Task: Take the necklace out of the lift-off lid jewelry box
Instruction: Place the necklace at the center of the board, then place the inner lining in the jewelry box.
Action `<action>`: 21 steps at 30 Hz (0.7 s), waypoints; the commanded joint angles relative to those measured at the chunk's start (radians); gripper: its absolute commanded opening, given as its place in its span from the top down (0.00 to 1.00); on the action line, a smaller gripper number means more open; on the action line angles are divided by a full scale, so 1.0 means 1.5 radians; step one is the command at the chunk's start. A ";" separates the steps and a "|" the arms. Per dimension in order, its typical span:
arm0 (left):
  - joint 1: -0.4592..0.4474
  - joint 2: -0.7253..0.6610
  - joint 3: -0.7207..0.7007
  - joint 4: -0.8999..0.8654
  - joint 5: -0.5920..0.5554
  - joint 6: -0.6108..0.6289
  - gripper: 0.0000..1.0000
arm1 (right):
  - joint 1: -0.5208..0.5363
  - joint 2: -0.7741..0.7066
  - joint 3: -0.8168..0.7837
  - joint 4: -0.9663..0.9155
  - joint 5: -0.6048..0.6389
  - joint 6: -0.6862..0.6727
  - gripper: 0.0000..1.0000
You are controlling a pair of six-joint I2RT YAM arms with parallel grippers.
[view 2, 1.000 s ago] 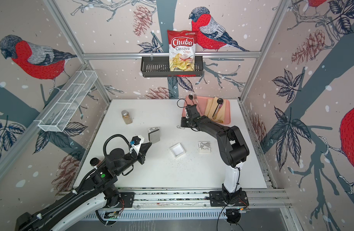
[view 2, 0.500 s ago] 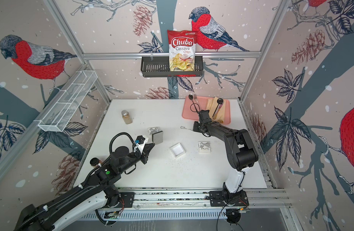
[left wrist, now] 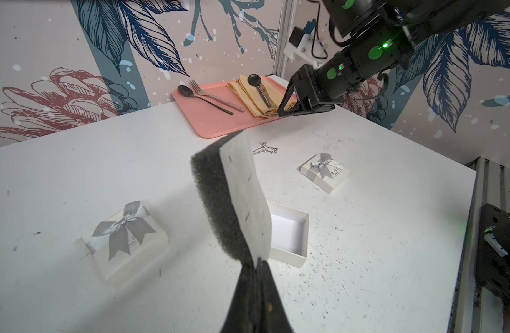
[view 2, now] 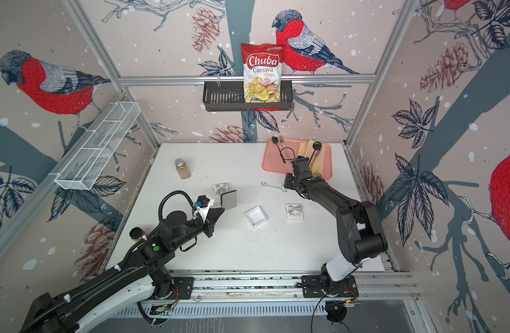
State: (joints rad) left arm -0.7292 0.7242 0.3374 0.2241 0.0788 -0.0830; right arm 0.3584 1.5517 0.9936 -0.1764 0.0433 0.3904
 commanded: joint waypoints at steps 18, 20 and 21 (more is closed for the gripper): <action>0.000 0.134 0.120 0.025 0.052 -0.073 1.00 | 0.346 -0.158 -0.023 0.161 -0.113 0.135 0.28; 0.000 0.143 0.130 0.018 0.057 -0.073 1.00 | 0.357 -0.142 -0.015 0.169 -0.124 0.132 0.29; -0.001 0.146 0.132 0.017 0.059 -0.073 1.00 | 0.360 -0.136 -0.012 0.172 -0.131 0.131 0.29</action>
State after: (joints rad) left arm -0.7292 0.9337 0.5186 0.2523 0.1429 -0.1795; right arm 0.8860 1.3277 0.9581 0.0322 -0.1089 0.5831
